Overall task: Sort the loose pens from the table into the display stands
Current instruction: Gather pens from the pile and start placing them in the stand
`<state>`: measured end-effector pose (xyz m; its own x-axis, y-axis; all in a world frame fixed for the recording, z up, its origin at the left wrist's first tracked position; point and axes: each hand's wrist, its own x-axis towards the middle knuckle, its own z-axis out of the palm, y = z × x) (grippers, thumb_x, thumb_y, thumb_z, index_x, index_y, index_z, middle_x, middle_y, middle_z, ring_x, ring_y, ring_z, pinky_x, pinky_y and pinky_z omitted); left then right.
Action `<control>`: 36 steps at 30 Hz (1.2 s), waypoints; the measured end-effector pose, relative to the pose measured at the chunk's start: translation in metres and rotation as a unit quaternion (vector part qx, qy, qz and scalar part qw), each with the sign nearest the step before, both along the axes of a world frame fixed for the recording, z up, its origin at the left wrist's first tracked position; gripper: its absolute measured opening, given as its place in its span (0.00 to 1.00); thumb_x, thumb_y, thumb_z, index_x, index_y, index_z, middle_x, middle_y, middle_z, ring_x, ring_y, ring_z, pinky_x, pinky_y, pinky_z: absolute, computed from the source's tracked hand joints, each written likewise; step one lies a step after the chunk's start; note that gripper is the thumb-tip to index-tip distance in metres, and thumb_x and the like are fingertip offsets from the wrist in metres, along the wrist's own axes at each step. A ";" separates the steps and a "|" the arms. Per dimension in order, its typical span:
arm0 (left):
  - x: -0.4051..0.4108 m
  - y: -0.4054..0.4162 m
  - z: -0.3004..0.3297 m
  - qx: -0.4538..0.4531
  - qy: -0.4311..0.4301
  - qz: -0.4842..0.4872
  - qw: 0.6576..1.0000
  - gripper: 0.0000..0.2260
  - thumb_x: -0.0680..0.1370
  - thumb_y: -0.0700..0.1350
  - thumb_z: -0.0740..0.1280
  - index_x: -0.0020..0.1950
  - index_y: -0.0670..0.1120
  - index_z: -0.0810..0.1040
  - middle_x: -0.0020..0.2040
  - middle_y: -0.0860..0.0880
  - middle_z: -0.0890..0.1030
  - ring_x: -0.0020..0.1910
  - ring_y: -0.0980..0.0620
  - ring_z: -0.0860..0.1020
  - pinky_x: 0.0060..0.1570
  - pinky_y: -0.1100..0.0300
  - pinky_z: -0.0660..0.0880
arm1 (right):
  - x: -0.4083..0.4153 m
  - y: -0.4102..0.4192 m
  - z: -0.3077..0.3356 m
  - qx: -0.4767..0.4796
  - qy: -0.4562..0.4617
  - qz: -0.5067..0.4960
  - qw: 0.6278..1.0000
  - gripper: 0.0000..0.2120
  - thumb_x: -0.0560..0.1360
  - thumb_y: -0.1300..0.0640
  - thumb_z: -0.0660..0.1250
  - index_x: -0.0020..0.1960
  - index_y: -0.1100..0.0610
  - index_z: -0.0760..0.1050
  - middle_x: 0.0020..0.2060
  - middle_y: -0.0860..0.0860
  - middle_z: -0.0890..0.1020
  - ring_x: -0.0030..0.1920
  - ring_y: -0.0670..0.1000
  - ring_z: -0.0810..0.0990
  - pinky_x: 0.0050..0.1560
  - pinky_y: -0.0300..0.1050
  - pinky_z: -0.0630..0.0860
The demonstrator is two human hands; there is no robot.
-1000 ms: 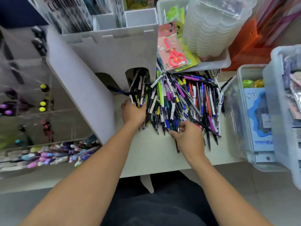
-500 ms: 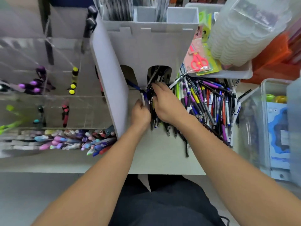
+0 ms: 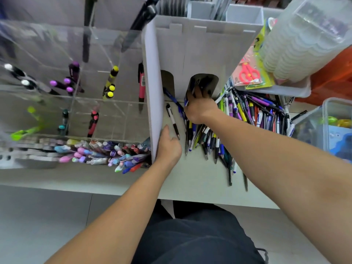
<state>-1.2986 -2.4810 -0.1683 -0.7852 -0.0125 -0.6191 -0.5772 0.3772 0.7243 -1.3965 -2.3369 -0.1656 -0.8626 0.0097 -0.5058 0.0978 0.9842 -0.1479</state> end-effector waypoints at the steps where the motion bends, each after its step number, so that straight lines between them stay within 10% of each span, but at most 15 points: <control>1: -0.002 0.002 0.002 0.006 -0.008 0.012 1.000 0.27 0.84 0.35 0.53 0.83 0.45 0.52 0.82 0.46 0.56 0.80 0.48 0.56 0.78 0.56 0.53 | 0.006 -0.001 0.002 0.002 -0.002 0.009 1.000 0.34 0.83 0.44 0.52 0.83 0.56 0.43 0.81 0.60 0.42 0.80 0.67 0.43 0.79 0.59 0.51; 10: -0.009 0.014 0.018 0.073 0.003 0.124 0.990 0.17 0.86 0.40 0.52 0.74 0.47 0.67 0.69 0.51 0.68 0.69 0.55 0.66 0.59 0.72 0.59 | 0.082 -0.010 -0.011 -0.009 0.040 0.008 0.999 0.33 0.83 0.45 0.51 0.82 0.59 0.46 0.82 0.59 0.48 0.80 0.64 0.48 0.80 0.56 0.48; 17: -0.010 0.015 0.010 0.030 -0.004 0.073 0.997 0.24 0.84 0.37 0.54 0.81 0.42 0.59 0.80 0.44 0.62 0.78 0.45 0.61 0.77 0.54 0.58 | 0.089 -0.012 0.004 -0.043 0.196 0.002 0.980 0.28 0.81 0.57 0.60 0.78 0.65 0.61 0.77 0.63 0.63 0.77 0.66 0.60 0.77 0.59 0.59; 25: -0.013 0.014 0.006 0.006 0.006 0.034 0.999 0.28 0.81 0.32 0.56 0.81 0.44 0.57 0.77 0.46 0.67 0.75 0.48 0.66 0.69 0.61 0.64 | 0.061 -0.003 0.009 -0.026 0.026 0.042 0.998 0.30 0.85 0.53 0.51 0.82 0.64 0.47 0.81 0.62 0.50 0.81 0.61 0.47 0.79 0.50 0.44; 29: -0.021 0.019 0.006 0.013 0.025 0.054 0.998 0.20 0.80 0.34 0.59 0.72 0.45 0.71 0.62 0.50 0.78 0.53 0.53 0.79 0.50 0.61 0.75 | 0.081 0.007 0.019 -0.131 0.057 0.009 0.990 0.26 0.83 0.59 0.55 0.80 0.61 0.58 0.80 0.60 0.58 0.79 0.60 0.57 0.77 0.50 0.57; 32: -0.029 0.026 0.010 -0.058 0.011 0.008 0.998 0.17 0.72 0.46 0.70 0.60 0.46 0.76 0.57 0.46 0.80 0.52 0.46 0.81 0.43 0.57 0.76 | 0.105 0.014 0.038 -0.153 0.171 -0.122 0.966 0.20 0.81 0.58 0.60 0.72 0.58 0.72 0.69 0.56 0.75 0.67 0.56 0.75 0.64 0.50 0.74; 36: -0.041 0.032 0.026 -0.214 -0.047 -0.133 0.967 0.36 0.69 0.50 0.77 0.73 0.43 0.67 0.69 0.44 0.70 0.66 0.44 0.73 0.59 0.55 0.75 | 0.138 0.012 0.046 -0.173 0.076 -0.169 0.967 0.09 0.73 0.52 0.76 0.42 0.56 0.79 0.36 0.50 0.81 0.38 0.51 0.80 0.45 0.52 0.82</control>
<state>-1.3394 -2.4488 -0.1425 -0.7366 -0.0891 -0.6704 -0.4748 0.7741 0.4188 -1.2581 -2.3252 -0.1198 -0.9043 0.1575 -0.3968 0.3571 0.7883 -0.5011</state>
